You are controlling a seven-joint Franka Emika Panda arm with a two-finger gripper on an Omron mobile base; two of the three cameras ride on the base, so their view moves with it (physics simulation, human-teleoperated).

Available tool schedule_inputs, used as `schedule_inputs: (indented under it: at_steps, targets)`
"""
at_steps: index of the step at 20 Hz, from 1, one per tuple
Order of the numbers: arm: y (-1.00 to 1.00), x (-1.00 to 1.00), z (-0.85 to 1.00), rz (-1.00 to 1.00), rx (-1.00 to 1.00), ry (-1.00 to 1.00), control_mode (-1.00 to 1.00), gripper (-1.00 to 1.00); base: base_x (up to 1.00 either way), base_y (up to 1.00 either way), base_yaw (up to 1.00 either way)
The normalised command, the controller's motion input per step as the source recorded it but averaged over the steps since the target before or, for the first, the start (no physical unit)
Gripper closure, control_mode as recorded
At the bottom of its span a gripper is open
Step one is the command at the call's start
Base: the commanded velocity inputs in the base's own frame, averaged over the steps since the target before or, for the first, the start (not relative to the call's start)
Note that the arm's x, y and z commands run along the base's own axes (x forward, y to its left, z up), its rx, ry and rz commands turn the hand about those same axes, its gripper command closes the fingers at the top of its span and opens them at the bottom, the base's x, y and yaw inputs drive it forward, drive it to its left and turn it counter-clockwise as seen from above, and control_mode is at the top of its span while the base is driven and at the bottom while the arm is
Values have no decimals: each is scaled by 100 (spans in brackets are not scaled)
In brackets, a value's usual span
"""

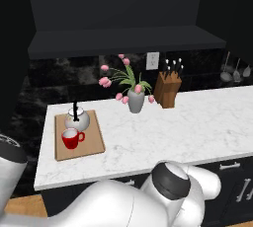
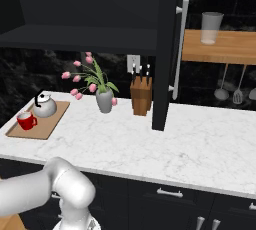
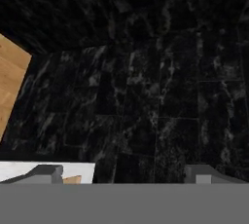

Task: Pick the kettle from the counter and place it on the tray. Then pick the mug from the cabinet and place it on the tray. Then close the cabinet doors.

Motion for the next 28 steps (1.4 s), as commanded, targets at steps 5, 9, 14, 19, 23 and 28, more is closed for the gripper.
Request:
schedule_inputs:
  at_steps: [5, 9, 14, 19, 23, 28]
  targets:
    - [-1, 17, -7, -4, -8, -1, -100, -100, 0, 0, 0]
    - [-7, 10, -5, -3, -3, -1, -100, -100, 0, 0, 0]
    - [-26, 21, -14, -6, -1, 0, -100, -100, 0, 0, 0]
    - [-21, 19, -7, -1, 0, -1, -100, -100, 0, 0, 0]
    - [-29, 22, 0, -2, 0, -1, -100, -100, 0, 0, 0]
    - [-20, 12, 0, 0, 0, -3, -100, -100, 0, 0, 0]
